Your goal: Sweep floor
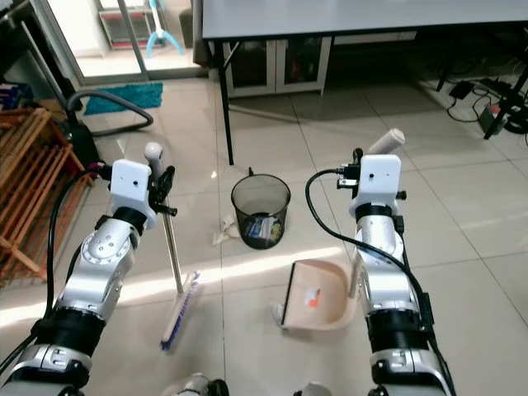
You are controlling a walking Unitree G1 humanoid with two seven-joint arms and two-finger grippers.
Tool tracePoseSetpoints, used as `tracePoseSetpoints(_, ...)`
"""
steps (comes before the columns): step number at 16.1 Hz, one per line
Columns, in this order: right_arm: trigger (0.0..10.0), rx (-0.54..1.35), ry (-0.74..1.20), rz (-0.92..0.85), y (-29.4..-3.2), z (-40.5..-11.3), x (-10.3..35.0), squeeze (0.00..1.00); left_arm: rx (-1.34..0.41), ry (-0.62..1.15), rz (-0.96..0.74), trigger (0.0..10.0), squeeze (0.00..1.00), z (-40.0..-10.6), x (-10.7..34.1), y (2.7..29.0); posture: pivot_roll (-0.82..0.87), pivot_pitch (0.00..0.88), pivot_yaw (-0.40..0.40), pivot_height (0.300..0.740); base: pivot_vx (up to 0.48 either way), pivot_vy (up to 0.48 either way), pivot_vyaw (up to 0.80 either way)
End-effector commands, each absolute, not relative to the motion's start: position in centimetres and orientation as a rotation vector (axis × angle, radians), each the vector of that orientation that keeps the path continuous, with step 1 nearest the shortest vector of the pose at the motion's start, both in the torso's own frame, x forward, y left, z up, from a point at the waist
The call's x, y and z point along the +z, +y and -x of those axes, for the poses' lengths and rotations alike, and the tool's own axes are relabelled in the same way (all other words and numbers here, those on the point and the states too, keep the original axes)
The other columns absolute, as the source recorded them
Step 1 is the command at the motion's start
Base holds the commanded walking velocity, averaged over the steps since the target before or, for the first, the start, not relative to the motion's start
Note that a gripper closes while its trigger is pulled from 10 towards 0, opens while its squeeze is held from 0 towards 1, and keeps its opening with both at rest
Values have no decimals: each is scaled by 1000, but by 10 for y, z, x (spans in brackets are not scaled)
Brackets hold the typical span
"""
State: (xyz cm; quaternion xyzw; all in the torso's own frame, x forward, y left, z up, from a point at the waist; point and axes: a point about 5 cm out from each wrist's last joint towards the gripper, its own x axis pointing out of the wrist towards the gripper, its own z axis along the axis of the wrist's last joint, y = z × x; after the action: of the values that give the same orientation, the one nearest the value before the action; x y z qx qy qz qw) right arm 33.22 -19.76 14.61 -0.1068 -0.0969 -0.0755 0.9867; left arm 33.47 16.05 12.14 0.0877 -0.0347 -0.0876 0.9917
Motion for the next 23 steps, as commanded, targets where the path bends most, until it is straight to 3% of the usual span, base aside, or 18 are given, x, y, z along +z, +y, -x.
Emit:
tracePoseSetpoints(1, 10000, -129, -285, 249, -194, -338, 166, 0, -166, -107, -198, 10000, 0, -339, 132, 165, 32, 105, 68, 740, 0, 0, 0)
tracePoseSetpoints(14, 10000, -97, -317, 439, -193, -336, 154, 0, -160, -193, -276, 10000, 0, -341, 139, 173, 96, 285, 117, 740, 0, 0, 0)
tracePoseSetpoints(20, 10000, -144, -278, 402, -176, -336, 132, 0, -202, -259, -284, 10000, 0, -347, 148, 158, 137, 317, 95, 740, 0, 0, 0)
tracePoseSetpoints(23, 10000, -183, -267, 294, -160, -334, 123, 0, -213, -251, -262, 10000, 0, -348, 145, 153, 144, 317, 96, 740, 0, 0, 0)
